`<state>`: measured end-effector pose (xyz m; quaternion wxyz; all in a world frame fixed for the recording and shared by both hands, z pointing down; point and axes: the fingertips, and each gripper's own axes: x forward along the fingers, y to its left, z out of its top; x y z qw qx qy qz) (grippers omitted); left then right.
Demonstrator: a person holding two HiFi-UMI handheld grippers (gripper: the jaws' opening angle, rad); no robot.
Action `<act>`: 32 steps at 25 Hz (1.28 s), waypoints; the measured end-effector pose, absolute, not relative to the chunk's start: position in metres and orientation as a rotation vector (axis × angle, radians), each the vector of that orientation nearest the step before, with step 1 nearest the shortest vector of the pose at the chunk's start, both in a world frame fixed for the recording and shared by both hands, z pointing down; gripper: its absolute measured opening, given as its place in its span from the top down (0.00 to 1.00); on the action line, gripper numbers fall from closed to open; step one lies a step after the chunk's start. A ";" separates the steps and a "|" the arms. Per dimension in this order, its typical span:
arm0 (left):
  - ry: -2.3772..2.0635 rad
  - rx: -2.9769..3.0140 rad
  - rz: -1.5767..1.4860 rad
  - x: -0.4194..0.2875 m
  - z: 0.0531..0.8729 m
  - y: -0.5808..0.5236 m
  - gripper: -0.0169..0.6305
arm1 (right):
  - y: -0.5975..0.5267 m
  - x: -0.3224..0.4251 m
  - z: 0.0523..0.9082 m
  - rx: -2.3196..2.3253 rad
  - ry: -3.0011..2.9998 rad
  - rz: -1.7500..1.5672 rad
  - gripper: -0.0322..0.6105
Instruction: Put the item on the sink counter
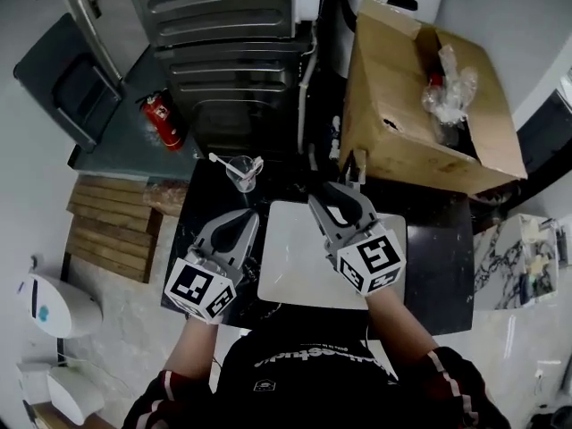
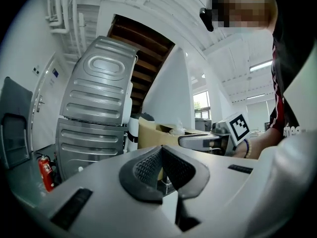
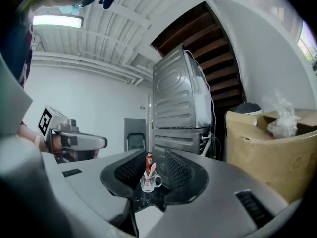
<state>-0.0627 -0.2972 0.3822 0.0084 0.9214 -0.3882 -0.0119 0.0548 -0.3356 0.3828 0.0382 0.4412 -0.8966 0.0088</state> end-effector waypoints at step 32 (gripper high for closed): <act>-0.917 3.087 -0.074 0.043 0.349 -0.287 0.95 | -0.254 0.124 0.347 1.499 -2.742 -0.020 0.89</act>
